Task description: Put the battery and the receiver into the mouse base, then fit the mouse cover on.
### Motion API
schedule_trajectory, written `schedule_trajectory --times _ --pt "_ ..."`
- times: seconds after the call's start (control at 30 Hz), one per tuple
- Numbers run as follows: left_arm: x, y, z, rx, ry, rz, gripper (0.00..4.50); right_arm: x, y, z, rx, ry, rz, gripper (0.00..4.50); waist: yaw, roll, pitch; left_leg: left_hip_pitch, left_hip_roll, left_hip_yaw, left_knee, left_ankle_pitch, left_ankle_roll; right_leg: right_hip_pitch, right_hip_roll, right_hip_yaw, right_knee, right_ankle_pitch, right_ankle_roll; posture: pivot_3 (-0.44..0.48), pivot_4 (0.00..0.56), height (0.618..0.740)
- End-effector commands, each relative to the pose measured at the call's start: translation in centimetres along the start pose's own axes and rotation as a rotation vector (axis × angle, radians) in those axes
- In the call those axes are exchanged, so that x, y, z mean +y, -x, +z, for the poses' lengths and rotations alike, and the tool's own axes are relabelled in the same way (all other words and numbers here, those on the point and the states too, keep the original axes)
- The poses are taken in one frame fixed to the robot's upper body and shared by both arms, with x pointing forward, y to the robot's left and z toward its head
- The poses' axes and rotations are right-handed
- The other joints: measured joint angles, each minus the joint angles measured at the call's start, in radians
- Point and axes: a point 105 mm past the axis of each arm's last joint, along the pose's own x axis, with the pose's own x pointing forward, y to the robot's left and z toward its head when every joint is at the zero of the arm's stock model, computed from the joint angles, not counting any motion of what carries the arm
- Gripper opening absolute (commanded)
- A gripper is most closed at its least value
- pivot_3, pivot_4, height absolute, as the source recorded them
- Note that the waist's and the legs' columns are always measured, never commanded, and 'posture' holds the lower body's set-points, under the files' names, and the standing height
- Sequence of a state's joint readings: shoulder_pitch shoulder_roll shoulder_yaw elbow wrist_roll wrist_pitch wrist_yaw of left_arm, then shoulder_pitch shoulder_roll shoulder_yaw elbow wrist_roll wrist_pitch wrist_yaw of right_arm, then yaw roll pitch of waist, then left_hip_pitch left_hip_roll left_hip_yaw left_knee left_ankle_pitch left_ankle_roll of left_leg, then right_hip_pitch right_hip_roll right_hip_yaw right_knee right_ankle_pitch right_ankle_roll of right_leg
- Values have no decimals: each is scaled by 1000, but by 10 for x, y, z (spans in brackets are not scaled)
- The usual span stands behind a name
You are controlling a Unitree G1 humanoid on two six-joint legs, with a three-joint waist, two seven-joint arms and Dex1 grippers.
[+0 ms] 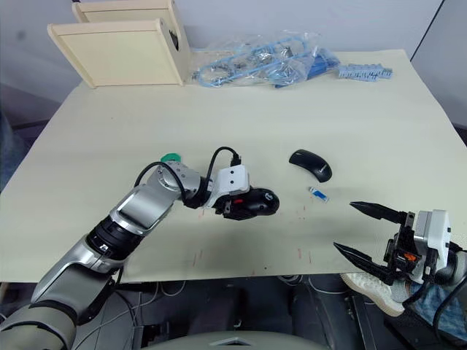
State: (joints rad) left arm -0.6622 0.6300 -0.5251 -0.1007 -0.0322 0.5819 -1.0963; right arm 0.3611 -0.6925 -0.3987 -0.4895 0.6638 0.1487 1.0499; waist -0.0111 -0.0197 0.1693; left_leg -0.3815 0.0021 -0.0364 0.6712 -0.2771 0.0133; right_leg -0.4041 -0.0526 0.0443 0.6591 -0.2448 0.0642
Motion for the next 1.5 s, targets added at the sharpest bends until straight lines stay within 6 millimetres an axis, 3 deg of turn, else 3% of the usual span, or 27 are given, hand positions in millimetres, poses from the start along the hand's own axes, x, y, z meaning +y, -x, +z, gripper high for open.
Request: schedule_trajectory --times 0.03,0.2,0.4,0.5,0.57,0.6,0.83,0.93,0.97,1.07,1.1,1.17,1.4,1.5 --pt "-8 -8 -5 19 4 -24 2921 -15 -9 -4 43 -29 -99 4500 0 0 0 0 0 0 0 0 0 0 0 0 0 0 0 0 150 740" --pt "-8 -8 -5 16 8 -18 2921 -42 -23 -28 230 15 -247 4500 4 0 0 0 0 0 1 0 0 0 0 0 0 0 0 0 150 740" --pt "-6 -9 -5 10 5 -9 2921 -52 -52 -47 232 -122 -253 4500 5 0 -1 0 -1 0 1 0 0 0 0 0 0 0 0 0 150 740" --pt "-7 -10 -4 7 14 -16 2921 -47 -62 -55 237 -148 -220 3768 9 1 -1 -1 -1 -1 1 0 0 0 -1 -1 -1 0 0 0 150 740" --pt "-8 -10 -4 3 22 -19 2921 -46 -66 -58 241 -146 -219 2868 9 1 -1 -1 -1 -1 1 0 0 0 -1 -1 -1 0 0 0 150 740" --pt "-9 -11 -3 3 23 -19 2921 -46 -67 -60 249 -144 -221 2720 8 1 -1 -1 -1 -1 1 0 0 0 -1 -1 0 0 0 0 150 740" --pt "-12 -11 -3 3 31 -21 2921 -50 -68 -69 267 -140 -271 2720 8 1 -1 -1 -1 -1 1 0 0 0 -1 -1 0 0 0 0 150 740" --pt "-12 -11 -2 2 34 -19 2921 -51 -69 -70 263 -150 -274 2720 7 1 -1 -1 -1 -1 1 0 0 0 -1 -1 0 0 0 0 150 740" --pt "-12 -11 -2 1 34 -20 2921 -50 -69 -70 259 -156 -275 2452 7 1 -1 -1 -1 -1 1 0 0 0 -1 -1 0 0 0 0 150 740" --pt "-14 -11 -2 2 34 -22 2921 -50 -69 -71 257 -160 -274 1419 6 1 -1 -1 -1 -1 1 0 0 0 -1 -1 0 0 0 0 150 740" --pt "-14 -11 -3 2 35 -21 2921 -50 -69 -71 257 -159 -275 743 6 1 -1 -1 -1 -1 1 0 0 0 -1 -1 0 0 0 0 150 740" --pt "-13 -11 -3 2 35 -19 2921 -49 -70 -70 254 -151 -272 36 6 1 -1 -1 -1 -1 1 0 0 0 -1 -1 0 0 0 0 150 740" --pt "-13 -11 -3 2 34 -15 2921 -40 -70 -47 239 -43 -224 42 6 1 -1 -1 -1 -1 1 0 0 0 -1 -1 0 0 0 0 150 740" --pt "-12 -10 -3 4 31 -10 2921 -20 -75 -29 253 -64 -130 42 4 1 -1 -1 -1 -1 1 0 0 0 -1 -1 0 0 0 0 150 740"
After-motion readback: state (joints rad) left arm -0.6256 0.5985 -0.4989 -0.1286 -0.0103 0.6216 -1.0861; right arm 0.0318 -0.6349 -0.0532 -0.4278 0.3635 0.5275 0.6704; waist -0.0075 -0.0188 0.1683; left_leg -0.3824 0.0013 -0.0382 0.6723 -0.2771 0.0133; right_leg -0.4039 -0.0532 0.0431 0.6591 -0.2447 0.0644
